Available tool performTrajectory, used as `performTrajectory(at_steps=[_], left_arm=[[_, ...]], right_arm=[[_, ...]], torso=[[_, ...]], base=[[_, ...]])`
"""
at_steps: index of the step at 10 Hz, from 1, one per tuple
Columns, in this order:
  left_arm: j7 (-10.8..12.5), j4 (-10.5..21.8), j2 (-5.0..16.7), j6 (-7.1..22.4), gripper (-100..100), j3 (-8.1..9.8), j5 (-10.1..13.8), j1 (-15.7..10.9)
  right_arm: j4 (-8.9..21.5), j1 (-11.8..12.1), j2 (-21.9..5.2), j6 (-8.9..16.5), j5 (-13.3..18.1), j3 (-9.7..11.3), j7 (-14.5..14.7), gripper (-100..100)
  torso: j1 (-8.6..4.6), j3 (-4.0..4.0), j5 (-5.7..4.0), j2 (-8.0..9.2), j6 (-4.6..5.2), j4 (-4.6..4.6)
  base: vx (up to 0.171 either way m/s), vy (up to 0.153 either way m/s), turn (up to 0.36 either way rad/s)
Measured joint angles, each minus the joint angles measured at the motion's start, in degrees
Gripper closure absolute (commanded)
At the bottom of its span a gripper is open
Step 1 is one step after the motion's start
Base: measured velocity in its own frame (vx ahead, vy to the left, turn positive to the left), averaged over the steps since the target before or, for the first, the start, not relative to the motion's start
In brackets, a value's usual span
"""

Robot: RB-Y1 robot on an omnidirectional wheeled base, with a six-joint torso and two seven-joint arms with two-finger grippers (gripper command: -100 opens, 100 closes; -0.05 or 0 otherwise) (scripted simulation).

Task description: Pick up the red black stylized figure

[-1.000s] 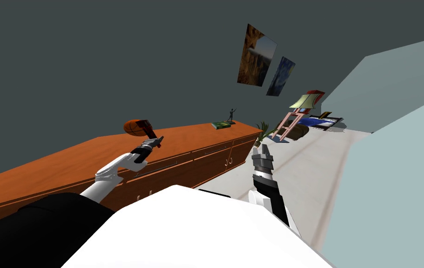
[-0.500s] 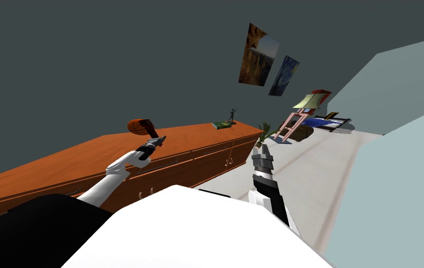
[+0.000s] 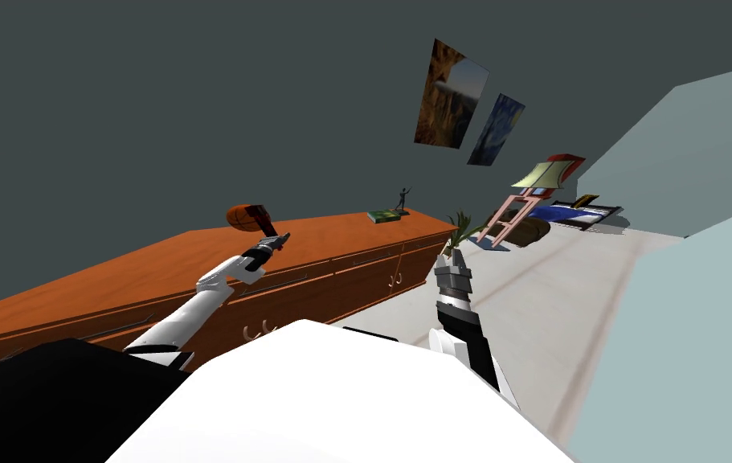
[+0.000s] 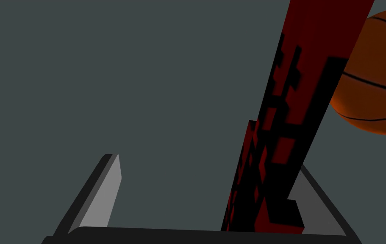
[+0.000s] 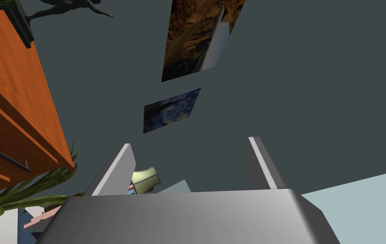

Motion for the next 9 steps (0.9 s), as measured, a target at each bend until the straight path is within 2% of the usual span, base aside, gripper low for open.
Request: performTrajectory(at_steps=[2,3,4,6,7,9], left_arm=[[-1.1,3.9,0.9,-3.1,-100,-2.55,0.6,-3.5],[-1.3,6.1,1.0,-4.0,-100,-2.88,0.7,-5.5],[-1.4,7.7,0.8,-4.2,-100,-2.83,0.7,-6.2],[-2.6,12.0,1.7,-7.2,-100,-5.51,1.3,-10.3],[-2.6,13.5,2.1,-7.5,-100,-6.06,1.6,-12.0],[-2.5,16.3,2.2,-7.7,-100,-6.08,1.7,-13.2]], right_arm=[[0.0,0.0,0.0,0.0,0.0,0.0,0.0,0],[0.0,0.0,0.0,0.0,0.0,0.0,0.0,0],[0.0,0.0,0.0,0.0,0.0,0.0,0.0,0],[0.0,0.0,0.0,0.0,0.0,0.0,0.0,0],[0.0,0.0,0.0,0.0,0.0,0.0,0.0,0],[0.0,0.0,0.0,0.0,0.0,0.0,0.0,0]], torso=[[-0.19,0.0,-0.05,0.01,0.02,0.0],[-0.16,0.0,-0.04,0.0,0.04,0.01],[-0.07,0.0,-0.02,-0.01,0.03,0.0],[-0.23,0.02,-0.06,0.03,0.03,0.01],[-0.18,-0.01,-0.06,-0.02,0.05,0.01],[0.02,-0.03,0.0,-0.05,0.03,-0.01]], base=[[-0.01,-0.049,0.045],[-0.01,-0.015,-0.023],[-0.023,-0.041,0.145],[-0.015,-0.054,0.06],[0.002,-0.008,-0.022],[-0.006,-0.019,0.081]])
